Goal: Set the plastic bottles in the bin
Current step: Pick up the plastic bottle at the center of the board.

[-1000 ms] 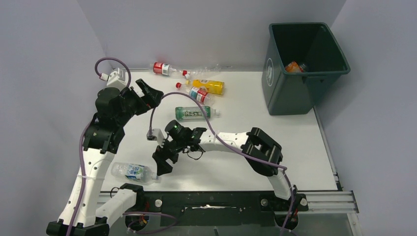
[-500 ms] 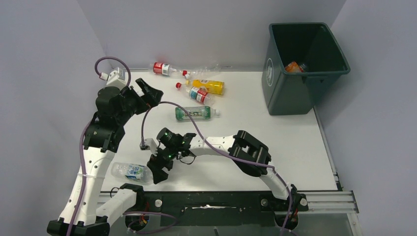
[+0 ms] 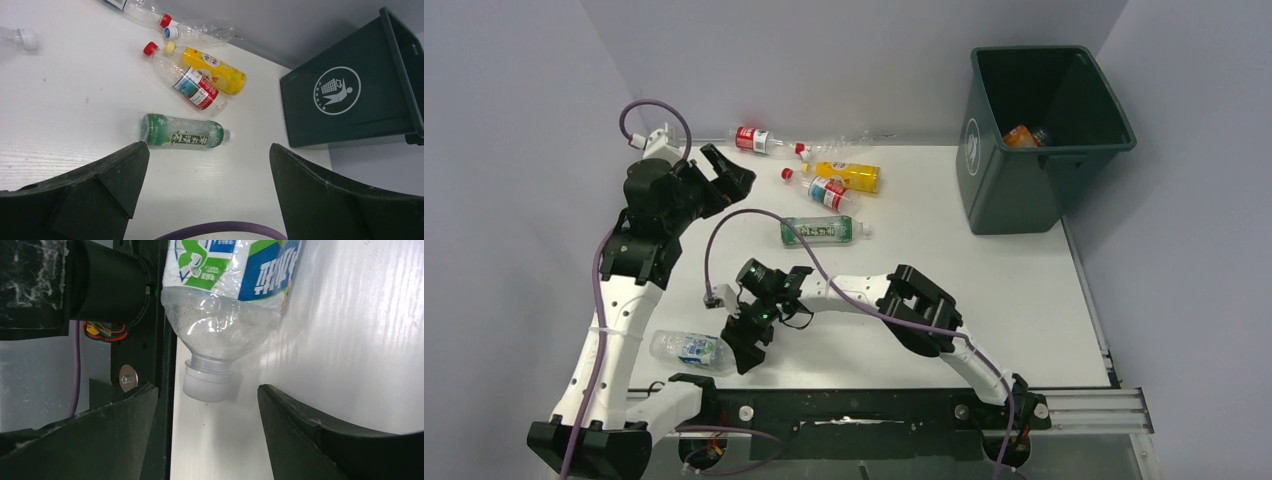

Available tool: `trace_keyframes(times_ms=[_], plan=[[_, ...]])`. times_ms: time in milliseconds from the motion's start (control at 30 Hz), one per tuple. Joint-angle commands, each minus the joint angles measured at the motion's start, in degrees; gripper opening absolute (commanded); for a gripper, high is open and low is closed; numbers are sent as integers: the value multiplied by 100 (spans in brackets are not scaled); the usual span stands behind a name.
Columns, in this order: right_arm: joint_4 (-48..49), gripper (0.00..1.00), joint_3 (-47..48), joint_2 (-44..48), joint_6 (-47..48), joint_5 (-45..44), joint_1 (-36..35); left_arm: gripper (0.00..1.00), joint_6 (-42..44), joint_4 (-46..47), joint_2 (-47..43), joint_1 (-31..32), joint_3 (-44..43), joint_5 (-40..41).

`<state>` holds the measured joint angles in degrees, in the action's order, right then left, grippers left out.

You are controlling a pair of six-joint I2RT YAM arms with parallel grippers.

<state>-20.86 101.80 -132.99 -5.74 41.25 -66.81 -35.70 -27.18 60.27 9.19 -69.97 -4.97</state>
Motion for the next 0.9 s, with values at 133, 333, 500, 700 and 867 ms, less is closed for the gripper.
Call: trace_keyframes(times_ms=[133,333,500,700,867], plan=[[-353,73,532,-112,298,322,-19,93,-76,596,106,-242,-316,-434],[-477,70,702,-236,347,393,-39,93,-120,720,143,-405,-235,-630],[-423,68,736,-264,312,393,-74,93,-154,740,94,-478,-136,-736],[-297,65,799,-308,242,397,-142,93,-165,707,32,-506,-107,-768],[-88,59,857,-372,65,299,-209,93,-165,688,-37,-515,-57,-769]])
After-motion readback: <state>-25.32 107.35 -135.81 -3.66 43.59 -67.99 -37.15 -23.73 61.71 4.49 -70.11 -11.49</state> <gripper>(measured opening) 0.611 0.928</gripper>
